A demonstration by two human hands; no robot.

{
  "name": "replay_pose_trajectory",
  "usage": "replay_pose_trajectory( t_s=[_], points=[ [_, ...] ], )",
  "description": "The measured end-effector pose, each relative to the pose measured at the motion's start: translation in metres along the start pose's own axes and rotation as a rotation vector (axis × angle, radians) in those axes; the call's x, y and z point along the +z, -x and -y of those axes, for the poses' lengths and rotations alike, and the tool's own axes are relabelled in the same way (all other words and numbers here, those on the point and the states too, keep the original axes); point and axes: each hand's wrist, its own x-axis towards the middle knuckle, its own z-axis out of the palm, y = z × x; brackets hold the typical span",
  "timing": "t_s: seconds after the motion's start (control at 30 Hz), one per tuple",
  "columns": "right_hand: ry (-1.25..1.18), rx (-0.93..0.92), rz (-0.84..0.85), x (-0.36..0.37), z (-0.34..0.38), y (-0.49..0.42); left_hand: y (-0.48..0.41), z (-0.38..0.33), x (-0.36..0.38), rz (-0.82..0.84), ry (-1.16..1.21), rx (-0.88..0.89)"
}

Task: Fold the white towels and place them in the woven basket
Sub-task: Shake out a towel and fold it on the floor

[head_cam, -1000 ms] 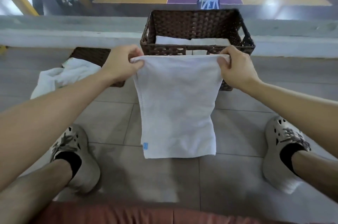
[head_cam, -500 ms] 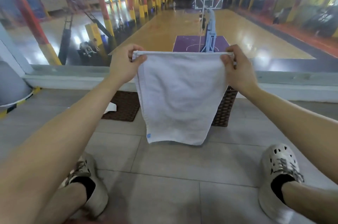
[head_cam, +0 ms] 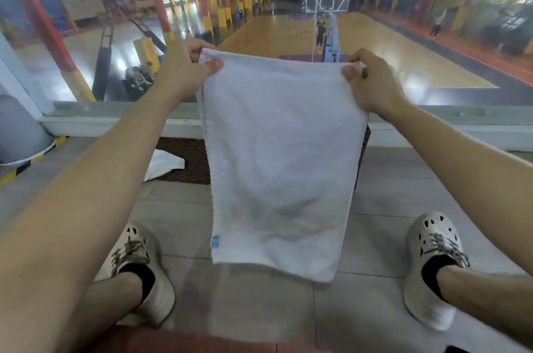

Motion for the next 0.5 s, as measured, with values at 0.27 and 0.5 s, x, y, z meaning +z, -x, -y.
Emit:
replay_pose_trajectory(
  t_s=[0.27, 0.5],
  points=[
    [0.281, 0.141, 0.336, 0.078, -0.090, 0.032, 0.027, 0.133, 0.086, 0.370, -0.245, -0.178],
    [0.420, -0.038, 0.360, 0.093, -0.118, 0.076, 0.070, 0.171, 0.105, 0.346, -0.341, -0.070]
  ],
)
